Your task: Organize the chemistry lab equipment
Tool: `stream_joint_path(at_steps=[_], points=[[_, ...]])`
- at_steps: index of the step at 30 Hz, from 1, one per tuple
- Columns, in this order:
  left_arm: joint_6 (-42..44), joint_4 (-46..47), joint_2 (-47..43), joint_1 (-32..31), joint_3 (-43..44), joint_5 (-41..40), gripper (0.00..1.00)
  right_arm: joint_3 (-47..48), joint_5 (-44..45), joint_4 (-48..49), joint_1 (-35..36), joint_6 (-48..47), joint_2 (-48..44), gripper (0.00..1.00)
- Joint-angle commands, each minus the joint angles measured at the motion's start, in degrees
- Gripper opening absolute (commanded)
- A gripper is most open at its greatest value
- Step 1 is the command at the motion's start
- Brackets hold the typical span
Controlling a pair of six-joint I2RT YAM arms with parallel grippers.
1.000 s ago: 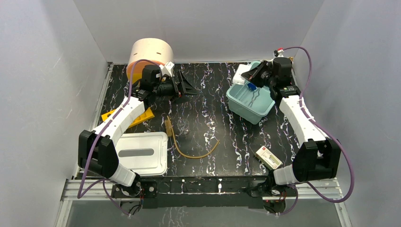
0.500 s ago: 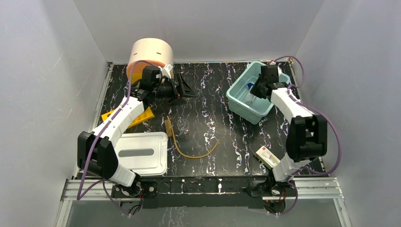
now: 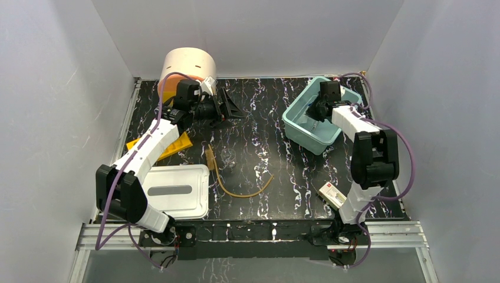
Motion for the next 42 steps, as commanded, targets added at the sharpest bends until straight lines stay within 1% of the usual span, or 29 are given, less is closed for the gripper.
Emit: stream_joint_path(at_steps=[1, 4, 6, 7, 10, 12, 15, 18, 23, 25, 27, 30, 34, 36, 39, 42], points=[[0.65, -1.52, -0.98, 0.24, 2.97, 0.26, 0.84, 4.00, 1.70, 2.10, 0.07, 2.62, 3.51, 0.00], [1.06, -2.21, -1.15, 0.25, 2.81, 0.25, 0.84, 4.84, 2.12, 1.89, 0.12, 2.20, 5.07, 0.01], [1.24, -2.62, -1.39, 0.24, 2.63, 0.03, 0.84, 5.29, 2.42, 1.22, 0.08, 2.14, 5.55, 0.06], [1.35, -2.84, -1.51, 0.24, 2.54, -0.06, 0.84, 5.48, 2.56, 0.83, 0.12, 2.02, 5.59, 0.11], [1.38, -2.91, -1.71, 0.24, 2.53, -0.37, 0.84, 5.90, 3.49, -0.19, 0.06, 1.17, 5.04, 0.33], [1.45, -2.97, -1.64, 0.22, 3.07, -0.11, 0.84, 7.50, 3.96, -1.96, 0.12, -0.41, 4.12, 0.39], [2.25, -3.40, -1.33, 0.23, 5.07, 1.27, 0.83, 10.26, 5.45, -7.57, 0.12, -2.39, 1.82, 0.43], [3.14, -4.54, -1.76, 0.19, 6.05, -0.11, 0.83, 10.75, 6.19, -11.12, 0.31, -4.35, -1.52, 0.48], [4.73, -7.96, -2.50, 0.25, 6.47, -4.53, 0.83, 11.49, 6.87, -15.14, 2.39, -9.17, -7.44, 0.49], [5.04, -10.96, -2.50, 0.25, 6.94, -8.57, 0.83, 11.43, 6.54, -15.31, 4.15, -10.78, -10.57, 0.50], [5.07, -14.60, -2.58, 0.47, 7.47, -13.45, 0.83, 11.01, 5.87, -14.19, 6.78, -13.00, -13.73, 0.51], [4.09, -19.73, -2.96, 1.35, 7.64, -20.70, 0.82, 10.27, 5.79, -12.69, 12.68, -16.12, -17.21, 0.53], [1.46, -25.39, -4.57, 2.65, 6.01, -30.72, 0.76, 9.60, 7.27, -12.69, 22.58, -19.70, -18.43, 0.54], [1.04, -26.45, -6.15, 3.00, 4.41, -35.54, 0.74, 7.87, 6.78, -12.15, 27.13, -21.52, -18.50, 0.55], [1.09, -27.67, -7.85, 3.06, 3.34, -39.23, 0.72, 4.65, 7.33, -11.06, 33.97, -23.33, -18.17, 0.56], [1.60, -29.38, -8.40, 3.72, 3.78, -41.25, 0.70, 1.51, 10.96, -10.14, 42.33, -25.22, -16.94, 0.55]])
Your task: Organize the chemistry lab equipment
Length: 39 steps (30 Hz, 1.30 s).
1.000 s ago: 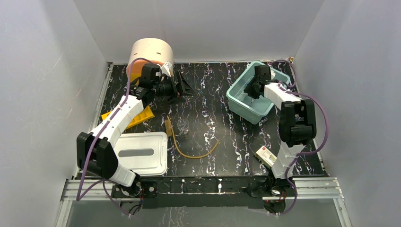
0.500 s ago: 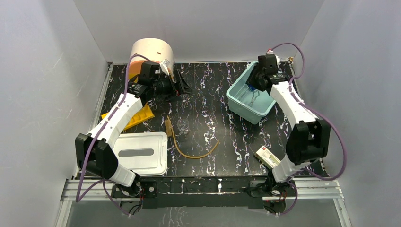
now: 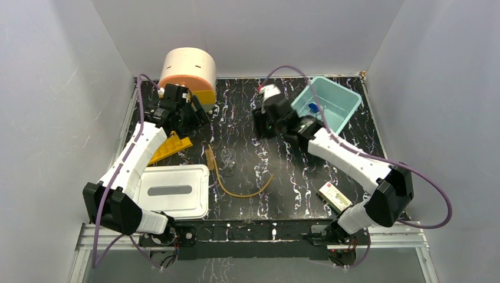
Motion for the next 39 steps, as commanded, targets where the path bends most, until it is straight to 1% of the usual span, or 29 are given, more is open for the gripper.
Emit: stream_joint_path(at_steps=[1, 5, 9, 13, 15, 16, 18, 20, 24, 26, 29, 34, 37, 39], points=[[0.42, -4.50, -3.41, 1.11, 0.82, -7.24, 0.69, -4.06, 5.80, 2.44, 9.59, -4.40, 1.47, 0.55], [2.48, -3.36, -4.31, 2.00, 5.59, -8.96, 0.68, -6.65, 6.97, 4.03, 14.47, -3.83, 4.11, 0.55], [2.84, -3.09, -4.07, 2.00, 6.40, -7.58, 0.69, -6.36, 5.60, 5.61, 15.48, -1.36, 6.91, 0.57], [2.66, -2.60, -4.97, 2.00, 5.24, -7.29, 0.69, -3.20, 3.40, 8.91, 15.40, 1.04, 9.05, 0.68], [2.66, -2.30, -5.01, 2.02, 4.90, -6.69, 0.70, 1.06, 3.29, 8.00, 14.68, 1.21, 12.21, 0.70], [2.71, -1.92, -4.94, 2.01, 4.69, -5.71, 0.70, 4.03, 4.10, 5.98, 14.38, 1.40, 15.50, 0.70], [3.32, -1.70, -4.56, 2.00, 4.66, -4.78, 0.70, 9.93, 6.94, 0.06, 14.02, 2.56, 20.64, 0.68], [3.35, -2.75, -4.07, 2.07, 5.24, -5.56, 0.70, 13.78, 7.34, -4.21, 13.70, 2.93, 24.37, 0.65], [3.40, -5.57, -3.63, 2.10, 6.58, -8.95, 0.70, 15.51, 5.81, -5.06, 13.46, 3.38, 27.08, 0.56], [3.20, -6.83, -3.55, 2.10, 6.83, -10.33, 0.70, 15.79, 5.85, -5.20, 13.41, 3.87, 27.51, 0.53], [3.10, -6.52, -3.74, 2.09, 6.03, -9.70, 0.69, 16.23, 5.84, -5.35, 13.34, 3.94, 28.32, 0.51], [2.33, -5.14, -3.69, 2.10, 4.53, -6.94, 0.69, 18.99, 3.17, -6.80, 12.81, 3.27, 31.59, 0.48], [2.22, -5.86, -3.67, 2.20, 4.82, -7.92, 0.70, 20.95, 2.61, -8.07, 12.81, 3.15, 33.26, 0.45], [2.27, -6.98, -3.52, 2.26, 5.50, -9.30, 0.70, 21.47, 2.35, -8.23, 12.66, 3.22, 33.75, 0.40]])
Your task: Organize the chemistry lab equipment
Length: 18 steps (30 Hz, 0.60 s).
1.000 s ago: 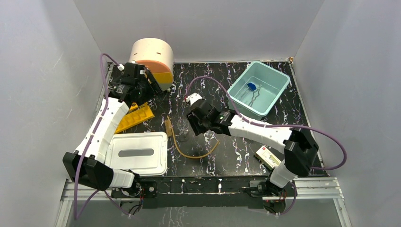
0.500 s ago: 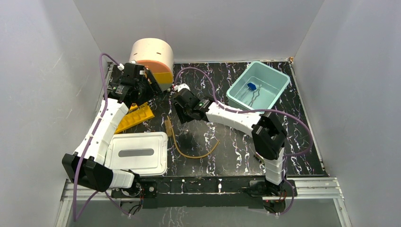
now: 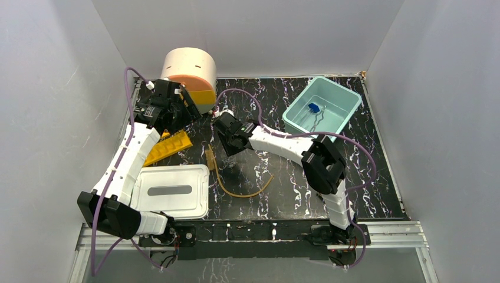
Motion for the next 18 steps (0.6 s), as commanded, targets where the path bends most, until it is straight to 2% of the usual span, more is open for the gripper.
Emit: stream_joint_path(at_steps=[1, 7, 12, 18], points=[[0.13, -2.37, -0.59, 0.52, 1.04, -1.98, 0.70, 3.65, -0.97, -1.58, -0.50, 0.42, 1.06, 0.38], [0.18, -2.37, -0.70, 0.65, 0.76, -1.94, 0.71, 3.60, -1.22, -2.05, -0.63, 1.27, 1.08, 0.31], [-0.05, -1.75, -0.96, 0.74, -0.29, -1.01, 0.71, 3.78, -1.13, -2.49, -0.96, 1.15, 0.56, 0.16], [-0.20, 0.00, -1.39, 0.75, -2.45, 1.81, 0.71, 2.06, -1.71, -2.28, -2.47, 1.34, -1.36, 0.08]])
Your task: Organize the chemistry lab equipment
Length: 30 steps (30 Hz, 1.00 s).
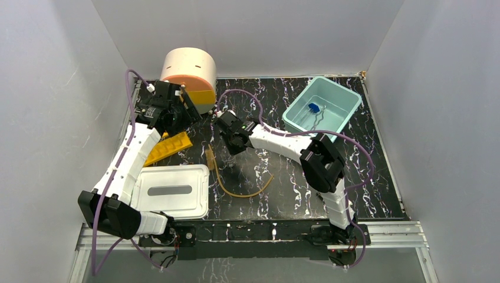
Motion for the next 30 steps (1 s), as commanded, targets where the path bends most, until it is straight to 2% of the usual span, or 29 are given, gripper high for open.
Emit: stream_joint_path(at_steps=[1, 5, 9, 12, 16, 25, 30], points=[[-0.30, 0.93, -1.40, 0.35, -1.84, 2.16, 0.71, 0.58, -0.37, -0.23, -1.86, 0.96, -3.53, 0.07], [-0.51, 1.55, -1.40, 0.35, -2.37, 3.23, 0.71, -1.39, -1.60, 0.81, -4.28, 1.24, -7.11, 0.05], [0.71, -0.29, 0.07, 0.57, 2.89, 4.50, 0.73, 2.08, -5.31, -0.46, -8.11, 0.40, -11.55, 0.04], [1.06, -0.54, 0.99, 0.52, 5.89, 3.86, 0.74, 6.61, -3.32, -3.27, -10.53, -1.06, -13.08, 0.04], [0.95, 1.23, 1.44, 0.52, 5.49, 6.69, 0.74, 8.77, 0.28, -4.78, -14.88, -2.48, -15.67, 0.04], [1.67, 3.00, 3.19, 0.52, 6.58, 11.77, 0.74, 8.67, 7.49, -5.73, -25.46, -5.51, -24.00, 0.06], [1.94, 3.83, 3.33, 0.52, 6.39, 12.70, 0.74, 5.96, 5.46, -7.85, -32.88, -6.93, -28.12, 0.07]])
